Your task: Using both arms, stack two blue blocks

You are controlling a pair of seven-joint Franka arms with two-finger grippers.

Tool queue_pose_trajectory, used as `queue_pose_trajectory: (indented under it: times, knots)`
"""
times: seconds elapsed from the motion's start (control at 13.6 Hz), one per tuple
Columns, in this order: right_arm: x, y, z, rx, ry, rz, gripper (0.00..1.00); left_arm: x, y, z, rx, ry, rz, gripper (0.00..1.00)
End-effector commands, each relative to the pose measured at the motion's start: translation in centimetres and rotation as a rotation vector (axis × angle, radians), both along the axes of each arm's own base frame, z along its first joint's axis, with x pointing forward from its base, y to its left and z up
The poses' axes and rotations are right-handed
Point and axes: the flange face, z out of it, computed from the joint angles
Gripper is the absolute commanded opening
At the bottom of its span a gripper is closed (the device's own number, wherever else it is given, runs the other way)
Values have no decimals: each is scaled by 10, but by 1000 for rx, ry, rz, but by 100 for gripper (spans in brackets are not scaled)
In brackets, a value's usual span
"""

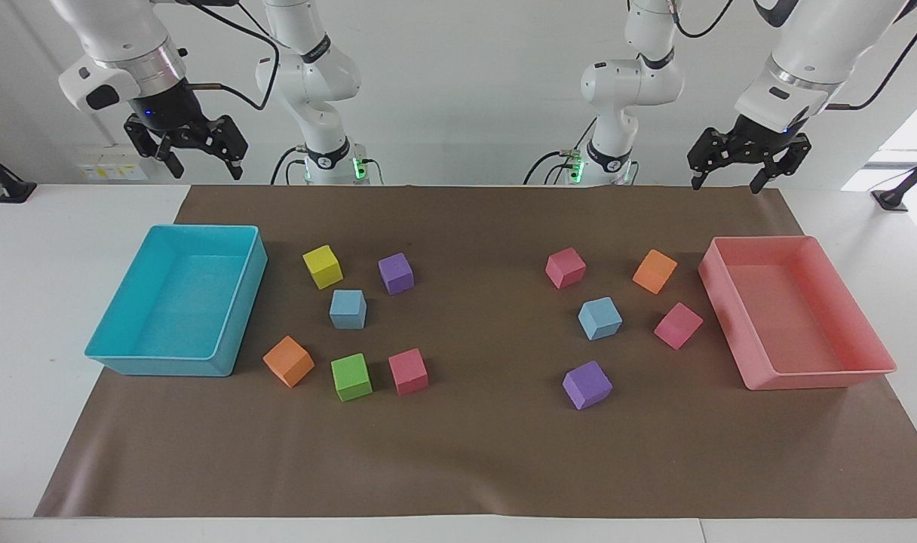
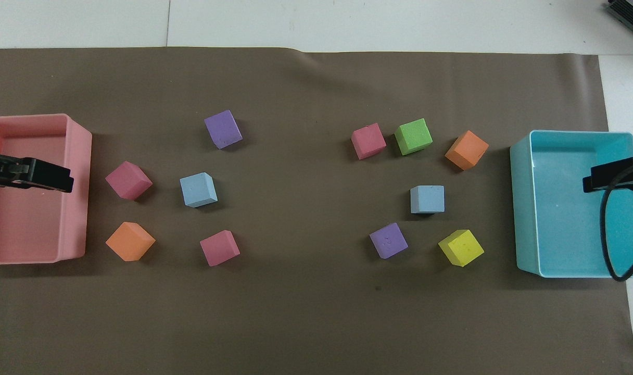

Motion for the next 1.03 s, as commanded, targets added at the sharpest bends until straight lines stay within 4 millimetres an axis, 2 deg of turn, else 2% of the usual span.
queue_pose_trajectory:
  times: [0.0,0.96]
  knots:
    - [-8,2,-1,-28,-10,-8,100,-4,-2,1,5,-7,-15,100]
    - [-5,-4,-2,-24,-12,-22,100,-2,3,3,4,-16,9,100]
